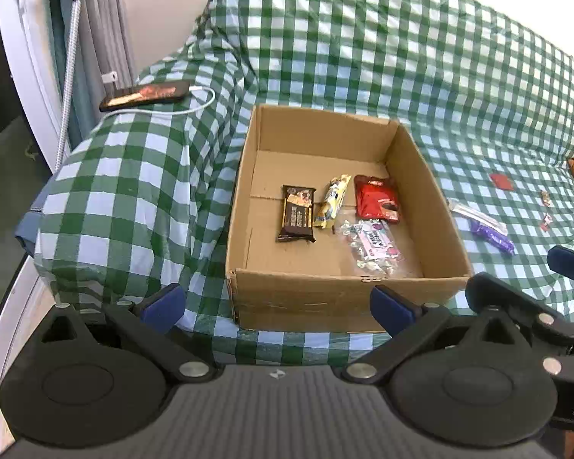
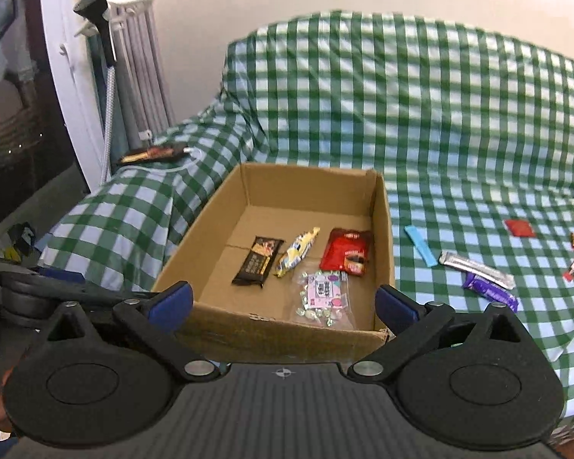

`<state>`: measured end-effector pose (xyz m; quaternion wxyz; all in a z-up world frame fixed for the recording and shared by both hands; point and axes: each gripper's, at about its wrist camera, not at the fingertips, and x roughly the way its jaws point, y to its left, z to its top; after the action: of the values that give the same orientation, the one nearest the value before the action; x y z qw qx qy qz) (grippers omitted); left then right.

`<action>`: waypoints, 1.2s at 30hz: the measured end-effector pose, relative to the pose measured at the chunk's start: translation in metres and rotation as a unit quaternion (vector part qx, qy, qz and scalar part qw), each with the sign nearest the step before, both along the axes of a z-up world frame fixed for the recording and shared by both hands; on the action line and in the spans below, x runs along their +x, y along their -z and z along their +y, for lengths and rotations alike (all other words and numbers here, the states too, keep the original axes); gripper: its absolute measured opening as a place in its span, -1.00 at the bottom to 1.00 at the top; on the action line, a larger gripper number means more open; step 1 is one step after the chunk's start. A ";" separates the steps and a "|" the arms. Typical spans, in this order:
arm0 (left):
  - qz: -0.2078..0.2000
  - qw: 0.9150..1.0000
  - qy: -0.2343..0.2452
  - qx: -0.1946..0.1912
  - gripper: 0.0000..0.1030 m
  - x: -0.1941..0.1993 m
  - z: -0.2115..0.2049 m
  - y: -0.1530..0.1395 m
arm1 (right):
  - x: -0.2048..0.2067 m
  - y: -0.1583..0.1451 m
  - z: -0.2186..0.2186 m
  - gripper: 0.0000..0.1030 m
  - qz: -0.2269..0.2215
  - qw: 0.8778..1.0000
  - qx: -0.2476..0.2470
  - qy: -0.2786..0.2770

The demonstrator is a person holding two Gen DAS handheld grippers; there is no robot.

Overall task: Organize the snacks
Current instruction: 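Lift both open tools away from the box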

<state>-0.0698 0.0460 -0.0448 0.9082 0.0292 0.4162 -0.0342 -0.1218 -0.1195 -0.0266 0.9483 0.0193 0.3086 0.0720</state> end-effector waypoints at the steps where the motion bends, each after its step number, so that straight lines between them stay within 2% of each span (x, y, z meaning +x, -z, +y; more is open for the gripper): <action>1: -0.005 1.000 0.000 0.001 0.99 -0.004 0.000 -0.003 | -0.005 -0.002 -0.001 0.99 -0.004 1.000 0.000 0.000; 16: -0.041 0.999 -0.003 0.002 0.99 -0.045 -0.002 -0.021 | -0.047 -0.017 -0.004 0.99 -0.040 0.999 0.008 0.002; 36: -0.032 0.999 -0.006 -0.002 0.99 -0.045 0.003 -0.019 | -0.046 -0.017 -0.001 0.99 -0.029 1.000 0.003 -0.001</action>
<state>-0.1152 0.0487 -0.0258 0.9214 0.0261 0.3867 -0.0282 -0.1683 -0.1203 -0.0094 0.9567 0.0203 0.2807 0.0745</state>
